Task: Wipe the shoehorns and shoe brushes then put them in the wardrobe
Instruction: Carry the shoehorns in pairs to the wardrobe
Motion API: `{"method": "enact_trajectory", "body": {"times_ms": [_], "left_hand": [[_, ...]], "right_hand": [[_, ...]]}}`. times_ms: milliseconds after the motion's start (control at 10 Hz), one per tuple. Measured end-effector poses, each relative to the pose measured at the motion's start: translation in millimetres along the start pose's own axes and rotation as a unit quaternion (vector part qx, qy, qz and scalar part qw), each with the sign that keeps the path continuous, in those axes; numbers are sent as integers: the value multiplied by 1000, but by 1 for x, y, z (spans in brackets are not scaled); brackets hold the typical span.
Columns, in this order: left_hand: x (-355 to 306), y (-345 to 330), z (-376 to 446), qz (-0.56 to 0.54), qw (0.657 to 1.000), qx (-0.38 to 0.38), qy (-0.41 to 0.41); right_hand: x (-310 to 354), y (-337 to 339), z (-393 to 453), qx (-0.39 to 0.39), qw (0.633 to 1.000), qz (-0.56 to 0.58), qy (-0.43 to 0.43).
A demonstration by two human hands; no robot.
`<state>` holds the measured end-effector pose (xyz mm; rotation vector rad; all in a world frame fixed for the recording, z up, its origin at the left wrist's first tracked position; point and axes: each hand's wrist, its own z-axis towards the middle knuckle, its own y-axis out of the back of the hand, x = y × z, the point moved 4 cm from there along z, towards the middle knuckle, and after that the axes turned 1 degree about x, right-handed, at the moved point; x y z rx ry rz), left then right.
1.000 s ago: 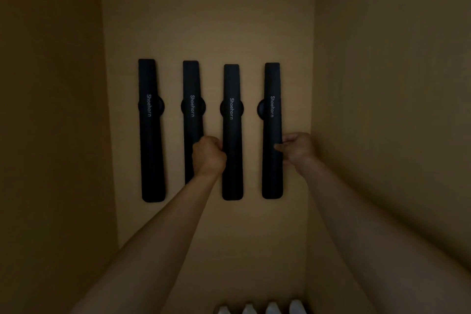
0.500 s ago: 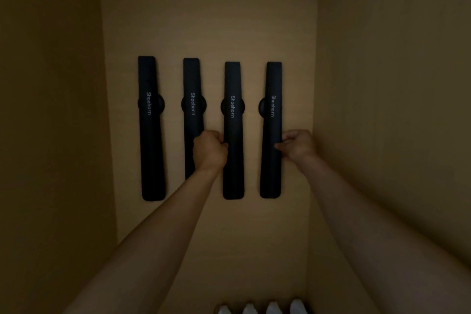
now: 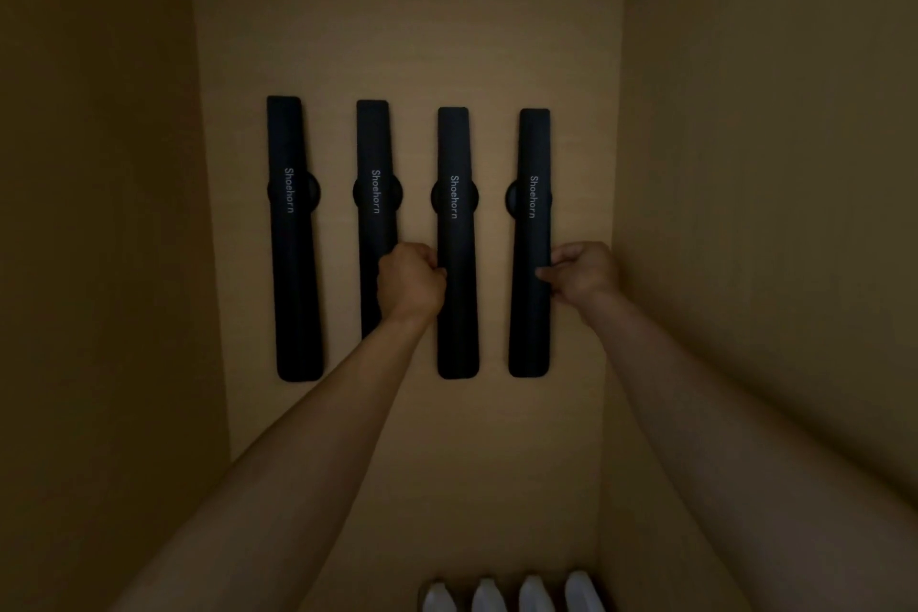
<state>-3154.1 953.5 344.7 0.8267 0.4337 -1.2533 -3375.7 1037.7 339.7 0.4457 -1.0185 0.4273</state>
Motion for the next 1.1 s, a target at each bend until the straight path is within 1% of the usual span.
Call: {"method": "enact_trajectory", "body": {"times_ms": [300, 700, 800, 1000, 1100], "left_hand": [[-1, 3, 0, 20, 1000, -5, 1], [0, 2, 2, 20, 1000, 3, 12], [2, 1, 3, 24, 1000, 11, 11], [-1, 6, -9, 68, 996, 62, 0], [-4, 12, -14, 73, 994, 86, -1]], "right_hand": [[-2, -1, 3, 1, 1000, -4, 6], [-7, -3, 8, 10, 1000, -18, 16], [-9, -2, 10, 8, 999, -26, 21], [-9, 1, 1, 11, 999, -31, 25], [-3, 7, -10, 5, 999, -35, 22]]}}
